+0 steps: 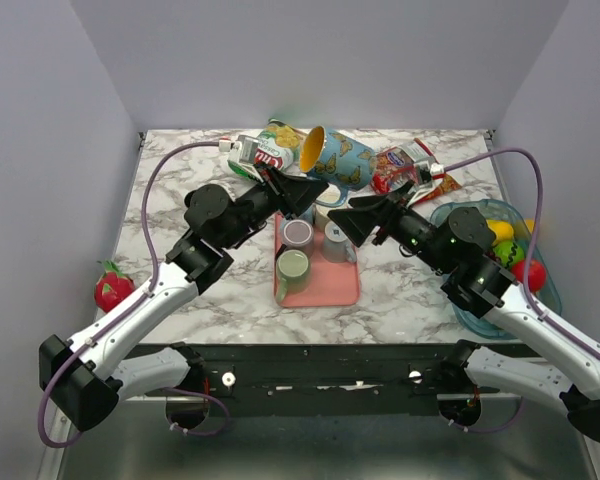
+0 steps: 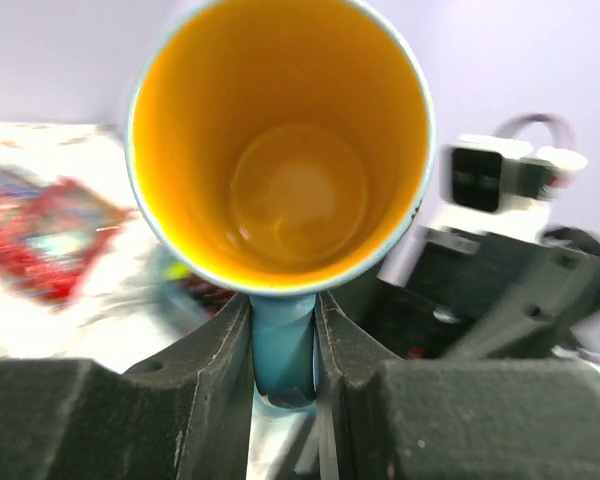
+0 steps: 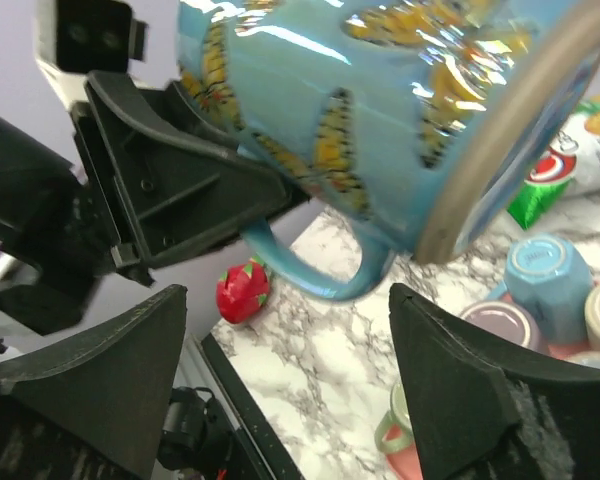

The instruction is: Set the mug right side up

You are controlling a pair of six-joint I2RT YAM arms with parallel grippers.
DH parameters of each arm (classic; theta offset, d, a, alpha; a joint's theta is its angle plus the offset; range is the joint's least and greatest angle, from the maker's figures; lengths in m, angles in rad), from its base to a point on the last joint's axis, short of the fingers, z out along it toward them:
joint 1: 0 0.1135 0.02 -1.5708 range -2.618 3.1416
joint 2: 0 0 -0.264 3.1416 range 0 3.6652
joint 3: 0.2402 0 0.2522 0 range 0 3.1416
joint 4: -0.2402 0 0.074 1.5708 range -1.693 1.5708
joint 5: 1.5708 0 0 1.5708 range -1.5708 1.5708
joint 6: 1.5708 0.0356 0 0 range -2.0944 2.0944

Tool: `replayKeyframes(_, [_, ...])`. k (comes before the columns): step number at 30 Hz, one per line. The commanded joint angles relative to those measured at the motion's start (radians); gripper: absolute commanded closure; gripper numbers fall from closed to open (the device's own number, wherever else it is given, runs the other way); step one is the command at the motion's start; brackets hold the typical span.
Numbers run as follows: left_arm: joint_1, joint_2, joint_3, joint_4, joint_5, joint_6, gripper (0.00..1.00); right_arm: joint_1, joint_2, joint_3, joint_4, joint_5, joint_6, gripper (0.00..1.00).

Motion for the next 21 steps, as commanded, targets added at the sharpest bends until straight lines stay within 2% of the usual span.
replayKeyframes(1, [0.008,-0.043,0.128,-0.318,-0.233,0.268,1.0,0.007,-0.021,-0.02,-0.121,0.117,-0.005,0.1])
replayKeyframes(8, [0.008,-0.014,0.211,-0.588,-0.484,0.442,1.0,0.005,-0.018,-0.043,-0.253,0.229,0.019,0.08])
replayKeyframes(13, [0.008,0.012,0.207,-0.649,-0.713,0.497,1.0,0.007,-0.024,-0.055,-0.295,0.263,0.016,0.08])
replayKeyframes(21, [0.016,0.153,0.191,-0.697,-0.897,0.538,1.0,0.005,-0.009,-0.07,-0.315,0.279,0.016,0.08])
